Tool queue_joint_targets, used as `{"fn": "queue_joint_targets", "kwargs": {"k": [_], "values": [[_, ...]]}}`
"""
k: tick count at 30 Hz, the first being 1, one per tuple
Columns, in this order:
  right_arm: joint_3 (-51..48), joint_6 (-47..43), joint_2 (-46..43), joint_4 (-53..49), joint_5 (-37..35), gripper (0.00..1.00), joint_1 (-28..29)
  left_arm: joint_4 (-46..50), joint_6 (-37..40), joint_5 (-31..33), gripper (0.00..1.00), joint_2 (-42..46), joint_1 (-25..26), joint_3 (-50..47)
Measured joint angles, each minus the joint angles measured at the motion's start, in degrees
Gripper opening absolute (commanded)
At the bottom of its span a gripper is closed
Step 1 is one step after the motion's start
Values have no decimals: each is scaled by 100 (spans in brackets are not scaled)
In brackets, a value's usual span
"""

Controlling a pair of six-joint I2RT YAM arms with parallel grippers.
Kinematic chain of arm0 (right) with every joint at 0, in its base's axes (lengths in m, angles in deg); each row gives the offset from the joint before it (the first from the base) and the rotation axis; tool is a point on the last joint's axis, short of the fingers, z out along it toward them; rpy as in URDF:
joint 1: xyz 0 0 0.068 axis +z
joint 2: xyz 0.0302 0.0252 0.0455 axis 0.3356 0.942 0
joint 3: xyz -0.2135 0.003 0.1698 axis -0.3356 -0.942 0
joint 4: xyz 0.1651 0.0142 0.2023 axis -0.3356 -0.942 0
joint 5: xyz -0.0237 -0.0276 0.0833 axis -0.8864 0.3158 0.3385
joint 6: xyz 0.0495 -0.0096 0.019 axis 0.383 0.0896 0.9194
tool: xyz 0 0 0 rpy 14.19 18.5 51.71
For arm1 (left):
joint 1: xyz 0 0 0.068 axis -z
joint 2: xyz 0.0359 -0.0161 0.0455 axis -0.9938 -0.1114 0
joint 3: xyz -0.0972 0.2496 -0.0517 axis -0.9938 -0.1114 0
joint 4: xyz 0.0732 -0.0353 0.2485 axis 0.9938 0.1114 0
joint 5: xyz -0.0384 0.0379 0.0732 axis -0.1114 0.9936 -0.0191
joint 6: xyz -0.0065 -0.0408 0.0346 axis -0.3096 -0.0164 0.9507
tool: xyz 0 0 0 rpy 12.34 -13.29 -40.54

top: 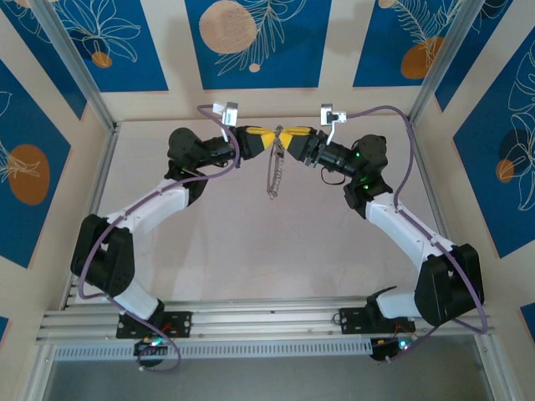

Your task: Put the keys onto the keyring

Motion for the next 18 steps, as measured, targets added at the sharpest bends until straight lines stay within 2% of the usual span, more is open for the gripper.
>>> {"fn": "queue_joint_targets", "kwargs": {"k": [4,7,15,18], "values": [[59,24,90,28,87,36,17,-85,-81,0,0,-37,0,0],[125,50,155,52,129,32,37,-105,-122,-2,0,-52,0,0],[208,129,249,162,243,2,35,-125,-168,-17,0,-79,-2,0],[214,118,249,170,278,0,31,-146,-184,-20,0,-79,-2,0]]}}
